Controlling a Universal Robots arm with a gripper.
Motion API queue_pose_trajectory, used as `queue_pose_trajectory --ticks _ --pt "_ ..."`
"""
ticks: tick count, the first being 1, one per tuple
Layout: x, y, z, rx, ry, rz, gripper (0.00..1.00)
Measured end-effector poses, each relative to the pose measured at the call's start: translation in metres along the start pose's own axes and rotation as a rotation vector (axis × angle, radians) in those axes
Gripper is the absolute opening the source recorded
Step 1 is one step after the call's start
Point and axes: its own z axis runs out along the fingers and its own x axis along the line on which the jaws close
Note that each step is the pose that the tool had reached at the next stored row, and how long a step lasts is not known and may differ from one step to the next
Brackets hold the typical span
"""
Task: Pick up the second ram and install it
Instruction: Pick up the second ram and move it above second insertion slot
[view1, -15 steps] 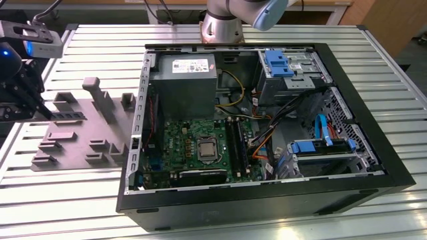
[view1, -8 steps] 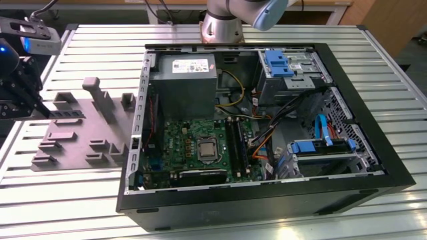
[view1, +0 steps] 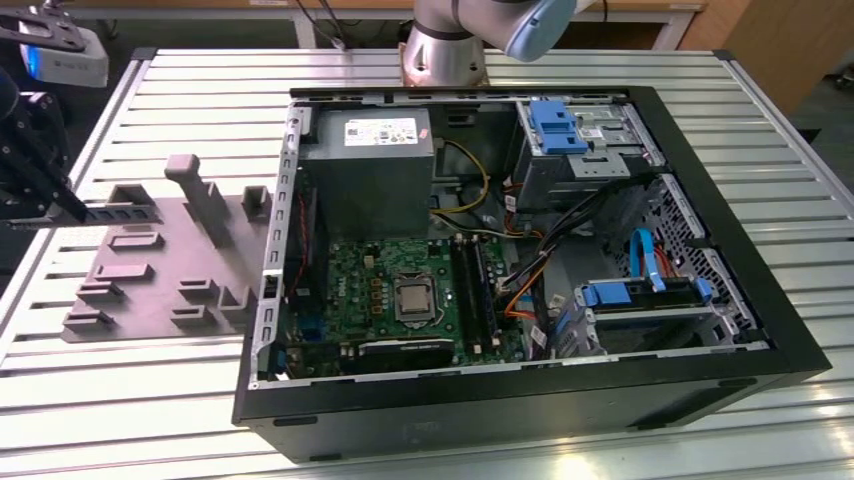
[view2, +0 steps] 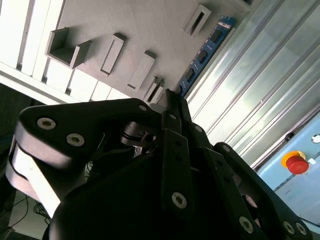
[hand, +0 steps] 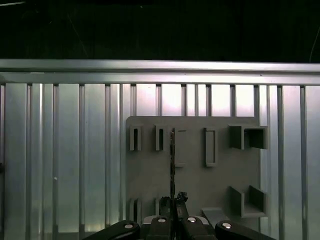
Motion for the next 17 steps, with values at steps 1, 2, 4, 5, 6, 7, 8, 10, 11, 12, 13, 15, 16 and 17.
queue_pose_trajectory --ticks 1,2,4,5,6,7,8,10,11,12,13,15,16,17 --pt "-0.0002 0.0 -0.0024 0.0 0.0 0.0 0.14" --pt "-0.0003 0.0 -0.0051 0.0 0.0 0.0 0.14" --pt "-0.0007 0.0001 -0.0103 0.0001 -0.0001 0.0 0.14" --pt "-0.0008 0.0001 -0.013 0.0001 -0.0001 0.0 0.14" --pt "-0.001 0.0001 -0.0157 0.0 0.0 0.0 0.14" --pt "-0.0012 0.0002 -0.0185 0.0 0.0 0.0 0.14" --pt "-0.0013 0.0002 -0.0213 0.0 -0.0001 0.0 0.14" --pt "-0.0017 0.0003 -0.0274 -0.0001 0.0 0.0 0.14" --pt "-0.0019 0.0003 -0.0302 0.0 0.0 0.0 0.14" --pt "-0.002 0.0003 -0.033 0.0001 -0.0001 0.0 0.14" --pt "-0.0022 0.0003 -0.0358 0.0 0.0 0.0 0.14" --pt "-0.0026 0.0004 -0.0417 0.0 0.0 0.0 0.14" --pt "-0.0027 0.0004 -0.0446 -0.0001 0.0 0.0 0.14" --pt "-0.0029 0.0004 -0.0475 0.0 -0.0001 0.0 0.14"
